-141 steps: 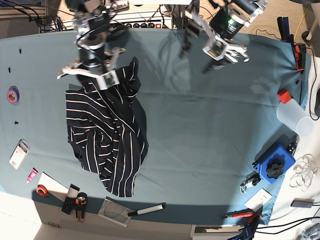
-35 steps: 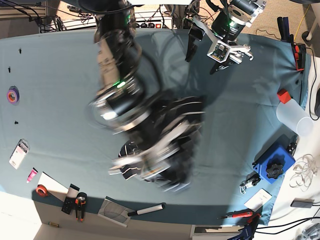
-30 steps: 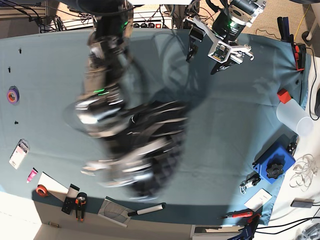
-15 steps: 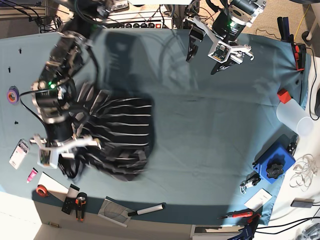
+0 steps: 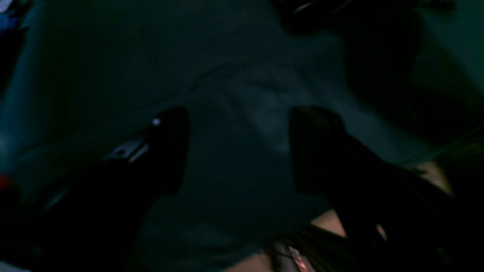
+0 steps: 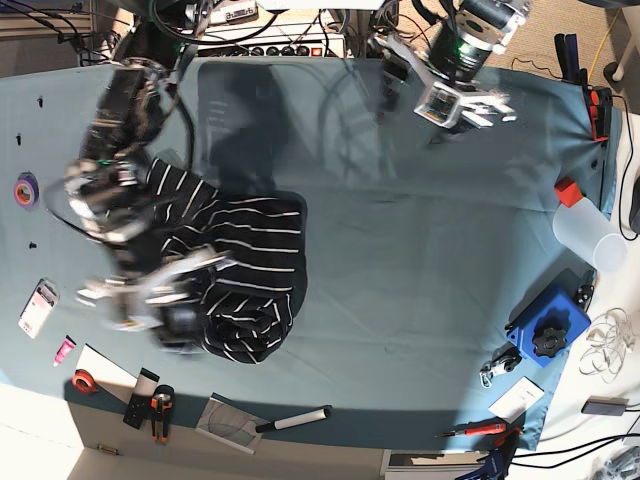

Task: Layout the t-shirt on the table in an organized manner, then fold the t-shirt properly
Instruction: 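Lift the shirt with the right gripper and shake it out, then drag the shirt across the table with the right gripper, spreading it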

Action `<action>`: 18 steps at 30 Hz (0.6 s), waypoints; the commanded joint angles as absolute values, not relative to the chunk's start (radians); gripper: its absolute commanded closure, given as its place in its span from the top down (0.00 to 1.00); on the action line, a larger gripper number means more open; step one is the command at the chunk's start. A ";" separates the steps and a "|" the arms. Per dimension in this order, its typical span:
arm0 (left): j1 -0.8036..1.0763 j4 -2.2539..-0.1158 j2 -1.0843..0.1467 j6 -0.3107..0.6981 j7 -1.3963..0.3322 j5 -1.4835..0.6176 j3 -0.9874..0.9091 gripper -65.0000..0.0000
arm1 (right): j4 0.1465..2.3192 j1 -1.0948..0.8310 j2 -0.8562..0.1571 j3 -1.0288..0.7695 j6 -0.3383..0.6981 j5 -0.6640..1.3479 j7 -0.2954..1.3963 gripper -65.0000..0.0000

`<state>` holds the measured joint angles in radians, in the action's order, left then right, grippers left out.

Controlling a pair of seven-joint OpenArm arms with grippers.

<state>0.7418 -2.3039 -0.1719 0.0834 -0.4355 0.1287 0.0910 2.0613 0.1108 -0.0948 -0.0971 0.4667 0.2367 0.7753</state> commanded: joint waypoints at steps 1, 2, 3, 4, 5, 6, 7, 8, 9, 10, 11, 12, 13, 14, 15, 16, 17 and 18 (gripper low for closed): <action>0.747 -2.322 -0.172 0.016 -0.439 0.158 0.088 0.64 | 2.079 0.131 -0.099 -0.064 0.467 0.253 0.741 0.00; 0.747 -2.322 -0.172 -0.062 -0.465 0.191 0.088 0.64 | 2.078 0.131 -0.099 -0.023 0.467 0.253 0.741 0.00; 0.747 -2.322 -0.172 -0.142 -0.487 0.222 0.088 0.64 | 2.072 0.134 -0.099 0.019 0.467 0.249 0.740 0.00; 0.746 -2.322 -0.172 -0.208 -0.502 0.250 0.081 0.64 | 2.063 0.138 -0.099 0.062 0.467 0.240 0.740 0.00; 0.745 -2.322 -0.172 -0.249 -0.515 0.270 0.070 0.64 | 2.050 0.145 -0.099 0.107 0.467 0.223 0.740 0.00; 0.745 -2.322 -0.172 -0.270 -0.518 0.282 0.051 0.63 | 2.035 0.153 -0.095 0.150 0.467 0.202 0.740 0.00; 0.745 -2.322 -0.172 -0.277 -0.524 0.287 0.027 0.62 | 2.018 0.161 -0.093 0.191 0.466 0.186 0.739 0.00; 0.745 -2.322 -0.172 -0.277 -0.535 0.286 0.002 0.59 | 1.998 0.170 -0.091 0.231 0.465 0.181 0.738 0.00; 0.745 -2.322 -0.172 -0.276 -0.544 0.285 -0.025 0.57 | 1.977 0.182 -0.091 0.270 0.463 0.182 0.734 0.00; 0.745 -2.322 -0.172 -0.276 -0.554 0.285 -0.051 0.55 | 1.953 0.195 -0.091 0.307 0.463 0.181 0.730 0.00; 0.745 -2.322 -0.172 -0.276 -0.555 0.284 -0.076 0.54 | 1.927 0.209 -0.088 0.341 0.463 0.177 0.723 0.00; 0.745 -2.322 -0.172 -0.276 -0.559 0.284 -0.101 0.54 | 1.899 0.224 -0.079 0.371 0.463 0.164 0.717 0.00; 0.745 -2.322 -0.172 -0.277 -0.561 0.284 -0.123 0.54 | 1.869 0.238 -0.067 0.398 0.462 0.150 0.706 0.00; 0.745 -2.322 -0.172 -0.277 -0.561 0.279 -0.144 0.54 | 1.836 0.253 -0.052 0.422 0.461 0.144 0.690 0.00; 0.745 -2.322 -0.172 -0.277 -0.561 0.266 -0.165 0.54 | 1.802 0.271 -0.036 0.445 0.459 0.144 0.677 0.00; 0.745 -2.322 -0.172 -0.276 -0.561 0.245 -0.184 0.54 | 1.766 0.292 -0.018 0.468 0.459 0.144 0.670 0.00; 0.745 -2.322 -0.172 -0.275 -0.561 0.225 -0.201 0.54 | 1.731 0.315 0.002 0.489 0.460 0.144 0.669 0.00; 0.746 -2.322 -0.172 -0.269 -0.562 0.205 -0.217 0.54 | 1.694 0.339 0.023 0.509 0.460 0.144 0.669 0.00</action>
